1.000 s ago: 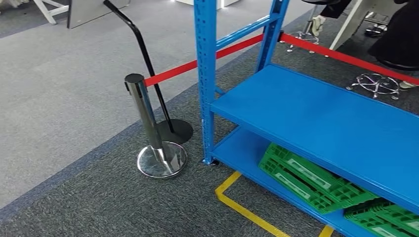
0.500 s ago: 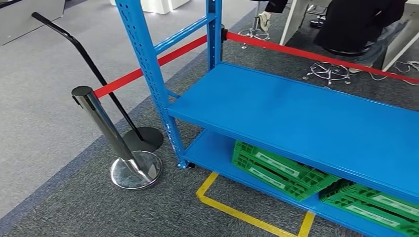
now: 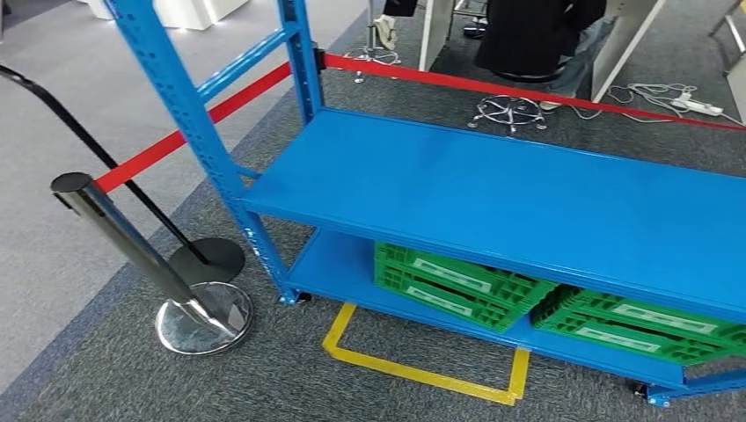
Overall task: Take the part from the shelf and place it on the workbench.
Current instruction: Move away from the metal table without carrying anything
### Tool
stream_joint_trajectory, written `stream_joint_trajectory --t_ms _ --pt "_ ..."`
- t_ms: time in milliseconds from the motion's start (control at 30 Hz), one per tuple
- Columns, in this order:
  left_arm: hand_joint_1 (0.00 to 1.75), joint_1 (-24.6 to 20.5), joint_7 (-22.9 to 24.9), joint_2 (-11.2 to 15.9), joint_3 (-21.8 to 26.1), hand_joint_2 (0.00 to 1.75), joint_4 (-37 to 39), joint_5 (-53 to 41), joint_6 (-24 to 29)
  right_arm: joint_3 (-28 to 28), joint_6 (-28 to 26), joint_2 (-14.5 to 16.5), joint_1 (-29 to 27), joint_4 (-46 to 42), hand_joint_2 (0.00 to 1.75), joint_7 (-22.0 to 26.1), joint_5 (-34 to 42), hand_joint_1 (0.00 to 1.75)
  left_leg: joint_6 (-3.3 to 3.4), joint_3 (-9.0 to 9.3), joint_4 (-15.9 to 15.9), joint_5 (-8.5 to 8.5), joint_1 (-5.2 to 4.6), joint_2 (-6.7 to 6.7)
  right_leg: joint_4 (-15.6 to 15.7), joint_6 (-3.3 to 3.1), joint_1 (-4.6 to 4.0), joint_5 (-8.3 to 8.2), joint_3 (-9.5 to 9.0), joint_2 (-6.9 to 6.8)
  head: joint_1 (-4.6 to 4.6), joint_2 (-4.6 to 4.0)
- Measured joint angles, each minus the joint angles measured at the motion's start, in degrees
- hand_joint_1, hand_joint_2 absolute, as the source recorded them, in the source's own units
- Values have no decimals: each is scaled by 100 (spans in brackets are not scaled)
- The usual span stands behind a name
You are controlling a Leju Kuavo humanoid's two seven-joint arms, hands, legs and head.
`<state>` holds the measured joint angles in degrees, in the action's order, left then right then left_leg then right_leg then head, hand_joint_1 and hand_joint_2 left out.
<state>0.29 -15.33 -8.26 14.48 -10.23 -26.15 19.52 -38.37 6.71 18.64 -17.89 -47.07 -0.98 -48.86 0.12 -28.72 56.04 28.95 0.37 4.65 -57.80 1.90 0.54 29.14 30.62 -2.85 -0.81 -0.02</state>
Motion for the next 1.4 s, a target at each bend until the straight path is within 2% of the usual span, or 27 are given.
stream_joint_trajectory --t_ms 100,167,200,267,300,333,367,400,467,500,567,633,667,733,800,833,867,900,967,1033,1067,1133,1200,1267,1333,1367,1400 --pt "0 -40 -65 -7 126 0 -1 42 -120 37 4 0 -24 -1 0 -36 64 0 -75 31 13 7 -9 53 75 -100 -21 -15 -46 31 22 0" --pt "0 -53 -82 -11 181 0 -3 48 -139 43 5 1 -24 -1 0 -48 77 0 -136 -7 155 139 14 -70 90 -170 -8 -30 -44 74 35 0" --pt "0 -51 -86 -12 205 0 -4 51 -141 50 4 2 -18 -2 0 -48 81 0 -164 -98 376 295 23 -176 99 -205 2 -43 -60 98 47 0" --pt "0 -36 -91 -11 236 0 -4 58 -142 68 6 2 -9 -3 0 -48 87 0 -188 -427 1118 687 32 -364 99 -249 2 -55 -45 149 70 0" --pt "0 -23 -91 -11 243 0 -4 55 -141 76 8 2 -10 -3 0 -49 91 0 -189 -591 1464 814 32 -394 98 -260 -4 -57 -41 180 72 0" --pt "0 -10 -89 -11 249 0 -4 46 -138 80 11 2 -12 -3 0 -50 93 0 -183 -693 1662 831 32 -406 96 -265 -10 -57 -41 215 73 0" --pt "0 0 -84 -11 254 0 -4 34 -134 82 16 2 -14 -3 0 -51 95 0 -170 -699 1644 724 32 -410 94 -267 -16 -58 -46 250 72 0" --pt "0 7 -75 -11 257 0 -4 19 -130 85 21 2 -14 -3 0 -54 97 0 -149 -606 1409 519 30 -413 93 -267 -21 -57 -57 283 73 0" --pt "0 3 -44 -3 259 0 -4 -11 -119 95 28 2 -13 -3 0 -61 97 0 -82 -287 660 89 18 -439 84 -255 -39 -50 -63 330 73 0" --pt "0 -6 -29 3 259 0 -4 -24 -113 103 28 2 -13 -4 0 -64 97 0 -53 -162 352 -14 11 -452 73 -236 -52 -45 -53 344 70 0" --pt "0 -20 0 10 259 0 -4 -37 -105 117 28 2 -18 -8 0 -77 90 0 -10 -89 109 -29 -8 -468 62 -176 -64 -49 -21 356 65 0" --pt "0 -18 19 13 259 0 -4 -41 -103 126 28 1 -29 -14 0 -93 74 0 35 -96 55 -57 3 -457 55 -110 -55 -50 -3 356 66 0" --pt "0 -17 25 15 260 0 -4 -46 -103 128 28 0 -34 -18 0 -98 66 0 66 -95 30 -81 15 -449 -20 -81 -51 14 42 350 56 0" --pt "0 -23 33 24 261 0 -4 -82 -104 133 30 -2 -40 -28 0 -100 44 0 108 -103 -3 -115 33 -432 -522 -33 -35 327 284 339 22 0" --pt "0 -26 46 30 261 0 -4 -133 -107 137 44 -2 -40 -31 0 -99 29 0 119 -121 0 -119 29 -408 -1306 8 -22 687 644 332 -1 0" --pt "0 -24 56 32 261 0 -4 -155 -108 138 54 -2 -42 -31 0 -100 30 0 120 -123 1 -118 27 -381 -1571 25 -18 758 765 331 0 0" --pt "0 -23 66 34 260 0 -4 -175 -109 139 65 -2 -43 -30 0 -103 34 0 120 -122 2 -116 27 -352 -1620 35 -13 712 784 326 -2 0" --pt "0 -24 73 33 259 0 -4 -192 -109 139 76 -2 -44 -30 0 -108 40 0 116 -115 4 -111 28 -320 -1435 40 -5 562 691 308 -3 0" --pt "0 -25 75 29 256 0 -4 -215 -105 139 94 -2 -36 -30 0 -115 50 0 83 -85 15 -88 23 -256 -626 42 2 181 286 135 -5 0" --pt "0 -24 75 24 253 0 -4 -225 -97 145 108 -1 -20 -31 0 -116 57 0 16 -69 45 -51 -7 -184 -46 -15 -11 17 4 -15 -1 0" --pt "0 -25 75 24 252 0 -4 -227 -94 148 111 -1 -16 -31 0 -116 60 0 -13 -66 55 -39 -21 -145 30 -54 -26 29 -16 -29 6 0" --pt "0 -33 75 24 249 0 -5 -229 -89 148 115 0 -28 -30 0 -120 62 0 -62 -51 62 -24 -15 -76 25 -135 -38 20 9 73 17 0" --pt "0 -40 74 24 245 0 -7 -233 -85 145 116 1 -32 -30 0 -125 63 0 -127 -79 184 105 7 -163 28 -204 -29 -4 3 153 24 0" --pt "0 -39 73 24 239 0 -6 -236 -81 147 115 2 -22 -30 0 -122 67 0 -173 -285 677 438 18 -344 31 -258 -23 -31 -11 225 42 0" --pt "0 -31 73 24 236 0 -5 -235 -79 146 113 2 -19 -30 0 -121 74 0 -171 -622 1406 765 18 -409 29 -282 -41 -41 -1 304 52 0" --pt "0 -25 73 22 236 0 -4 -235 -79 145 111 2 -20 -30 0 -122 79 0 -160 -741 1638 809 17 -411 29 -287 -53 -42 1 350 53 0" --pt "0 -21 73 21 235 0 -4 -235 -79 144 110 2 -22 -30 0 -122 83 0 -139 -780 1687 742 16 -414 28 -288 -64 -42 0 399 55 0"
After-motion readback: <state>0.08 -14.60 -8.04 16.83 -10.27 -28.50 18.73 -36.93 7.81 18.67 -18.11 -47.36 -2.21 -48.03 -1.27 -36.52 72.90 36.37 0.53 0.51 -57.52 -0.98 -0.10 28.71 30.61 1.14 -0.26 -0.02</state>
